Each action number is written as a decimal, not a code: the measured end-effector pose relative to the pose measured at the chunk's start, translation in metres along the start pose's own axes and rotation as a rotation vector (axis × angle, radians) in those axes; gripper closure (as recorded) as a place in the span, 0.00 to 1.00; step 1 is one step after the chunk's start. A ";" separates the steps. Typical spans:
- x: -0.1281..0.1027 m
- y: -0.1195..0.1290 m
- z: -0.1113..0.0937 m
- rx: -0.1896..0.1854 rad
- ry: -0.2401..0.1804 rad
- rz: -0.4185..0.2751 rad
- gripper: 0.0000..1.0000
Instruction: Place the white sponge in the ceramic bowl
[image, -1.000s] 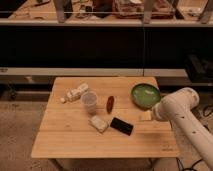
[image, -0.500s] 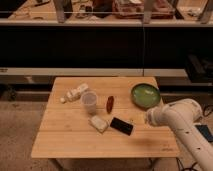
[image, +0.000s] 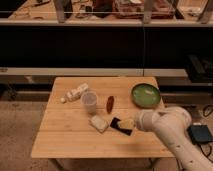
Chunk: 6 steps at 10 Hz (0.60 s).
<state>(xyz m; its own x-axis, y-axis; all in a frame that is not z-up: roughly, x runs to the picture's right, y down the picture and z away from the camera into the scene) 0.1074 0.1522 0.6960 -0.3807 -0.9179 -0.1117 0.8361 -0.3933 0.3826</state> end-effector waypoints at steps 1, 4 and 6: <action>-0.006 -0.025 0.005 0.035 0.028 -0.074 0.20; -0.014 -0.070 0.012 0.096 0.083 -0.200 0.20; -0.013 -0.069 0.011 0.093 0.083 -0.201 0.20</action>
<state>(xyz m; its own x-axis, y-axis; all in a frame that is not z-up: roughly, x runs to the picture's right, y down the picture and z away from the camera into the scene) 0.0501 0.1923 0.6815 -0.4989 -0.8241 -0.2682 0.7053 -0.5660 0.4269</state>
